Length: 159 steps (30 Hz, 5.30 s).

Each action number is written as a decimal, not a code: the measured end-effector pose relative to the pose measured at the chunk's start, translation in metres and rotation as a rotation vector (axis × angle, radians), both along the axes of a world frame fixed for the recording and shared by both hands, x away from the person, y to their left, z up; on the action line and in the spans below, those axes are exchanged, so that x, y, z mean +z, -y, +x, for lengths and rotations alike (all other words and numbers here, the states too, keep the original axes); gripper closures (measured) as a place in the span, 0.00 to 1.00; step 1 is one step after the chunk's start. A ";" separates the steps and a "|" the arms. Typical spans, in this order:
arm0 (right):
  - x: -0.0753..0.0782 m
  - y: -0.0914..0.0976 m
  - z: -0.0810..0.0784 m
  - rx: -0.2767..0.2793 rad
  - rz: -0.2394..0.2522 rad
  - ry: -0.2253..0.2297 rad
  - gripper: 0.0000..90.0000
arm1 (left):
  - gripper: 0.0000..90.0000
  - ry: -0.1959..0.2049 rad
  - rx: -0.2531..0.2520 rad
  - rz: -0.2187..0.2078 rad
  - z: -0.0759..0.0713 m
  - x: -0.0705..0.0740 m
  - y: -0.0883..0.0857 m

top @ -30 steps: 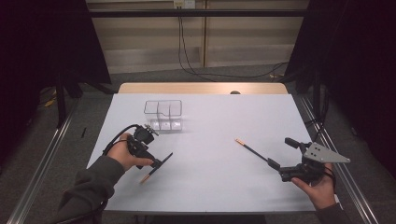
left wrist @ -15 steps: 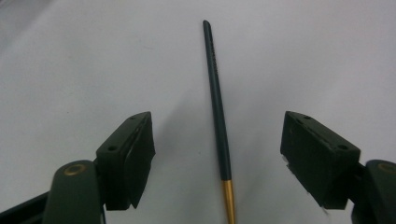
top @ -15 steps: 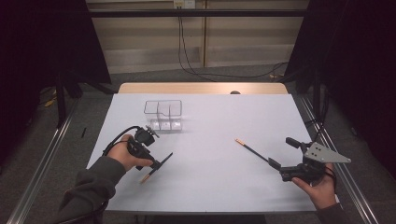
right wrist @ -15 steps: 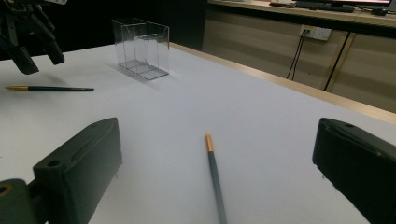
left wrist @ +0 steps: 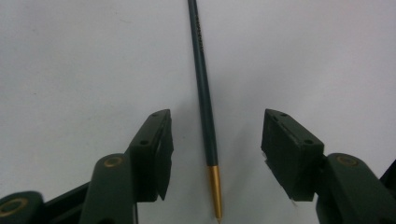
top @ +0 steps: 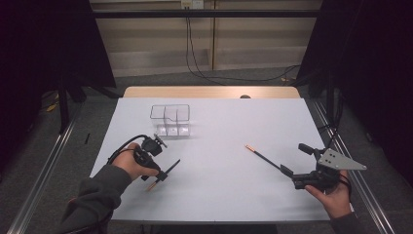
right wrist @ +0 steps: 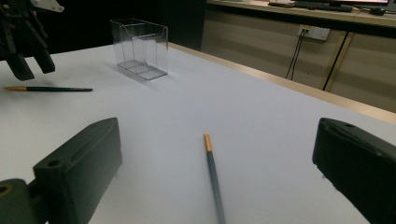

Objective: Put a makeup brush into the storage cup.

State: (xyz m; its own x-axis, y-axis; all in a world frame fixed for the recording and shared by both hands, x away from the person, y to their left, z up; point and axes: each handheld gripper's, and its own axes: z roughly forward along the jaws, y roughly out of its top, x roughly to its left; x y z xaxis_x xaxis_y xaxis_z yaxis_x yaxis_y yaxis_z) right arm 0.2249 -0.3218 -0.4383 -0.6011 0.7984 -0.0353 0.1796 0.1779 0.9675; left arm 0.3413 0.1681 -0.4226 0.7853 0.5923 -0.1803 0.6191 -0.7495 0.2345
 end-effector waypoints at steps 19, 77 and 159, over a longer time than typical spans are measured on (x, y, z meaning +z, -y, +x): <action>0.000 -0.001 0.000 0.005 -0.004 0.000 0.01 | 0.63 -0.027 -0.017 0.043 -0.005 -0.012 -0.004; -0.003 0.000 -0.002 -0.005 -0.027 -0.014 0.01 | 0.94 -0.017 -0.003 0.142 -0.001 -0.021 -0.001; 0.031 -0.072 0.064 0.382 -0.446 -0.253 0.06 | 0.94 0.006 -0.324 0.050 0.015 0.044 0.155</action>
